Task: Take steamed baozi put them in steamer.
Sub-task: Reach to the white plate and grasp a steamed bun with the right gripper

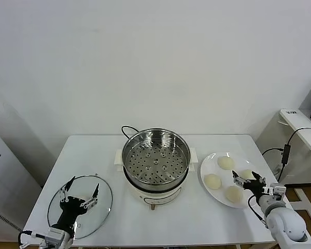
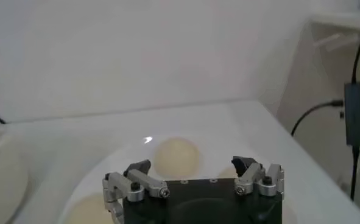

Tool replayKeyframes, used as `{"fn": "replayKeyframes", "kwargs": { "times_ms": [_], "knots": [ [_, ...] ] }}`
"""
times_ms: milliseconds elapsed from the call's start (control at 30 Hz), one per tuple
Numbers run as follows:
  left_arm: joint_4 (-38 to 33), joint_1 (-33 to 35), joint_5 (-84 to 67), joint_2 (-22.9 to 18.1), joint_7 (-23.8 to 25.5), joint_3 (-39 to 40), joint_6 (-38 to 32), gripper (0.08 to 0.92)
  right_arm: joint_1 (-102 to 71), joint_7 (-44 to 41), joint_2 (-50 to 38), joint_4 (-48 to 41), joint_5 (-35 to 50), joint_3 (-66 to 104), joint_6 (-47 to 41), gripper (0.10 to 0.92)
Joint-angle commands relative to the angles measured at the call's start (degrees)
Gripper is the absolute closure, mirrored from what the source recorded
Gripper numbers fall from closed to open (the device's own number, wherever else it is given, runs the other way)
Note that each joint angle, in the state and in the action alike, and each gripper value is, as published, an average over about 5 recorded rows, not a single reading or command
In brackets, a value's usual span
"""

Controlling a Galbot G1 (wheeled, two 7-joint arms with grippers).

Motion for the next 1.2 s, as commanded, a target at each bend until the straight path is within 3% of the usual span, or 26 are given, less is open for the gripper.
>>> {"fn": "replayKeyframes", "kwargs": {
  "times_ms": [33, 233, 367, 500, 800, 1200],
  "knots": [
    [0.12, 0.0, -0.03, 0.05, 0.02, 0.02, -0.04, 0.177, 4.48, -22.9, -16.6, -6.25, -15.54, -0.76, 8.45, 0.203],
    [0.33, -0.35, 0.02, -0.14, -0.02, 0.08, -0.06, 0.177, 24.36, -47.0, -29.3, -15.54, -30.38, -12.96, 14.3, 0.203],
    [0.54, -0.48, 0.11, -0.09, -0.02, -0.09, -0.15, 0.177, 44.76, -59.69, -29.64, -22.66, -40.12, -29.45, 17.85, 0.203],
    [0.39, -0.31, 0.1, -0.05, -0.02, -0.39, -0.13, 0.177, 58.26, -66.1, -26.73, -27.22, -43.5, -43.97, 17.16, 0.203],
    [-0.64, 0.27, -0.26, 0.71, -0.07, -1.52, 0.11, 0.177, 67.43, -66.98, -14.51, -36.3, -50.58, -59.13, 18.0, 0.203],
    [-0.99, 0.82, -0.55, 1.03, -0.1, -2.05, 0.25, 0.177, 65.52, -58.82, -3.53, -47.52, -53.88, -57.64, 20.16, 0.203]
  ]
}}
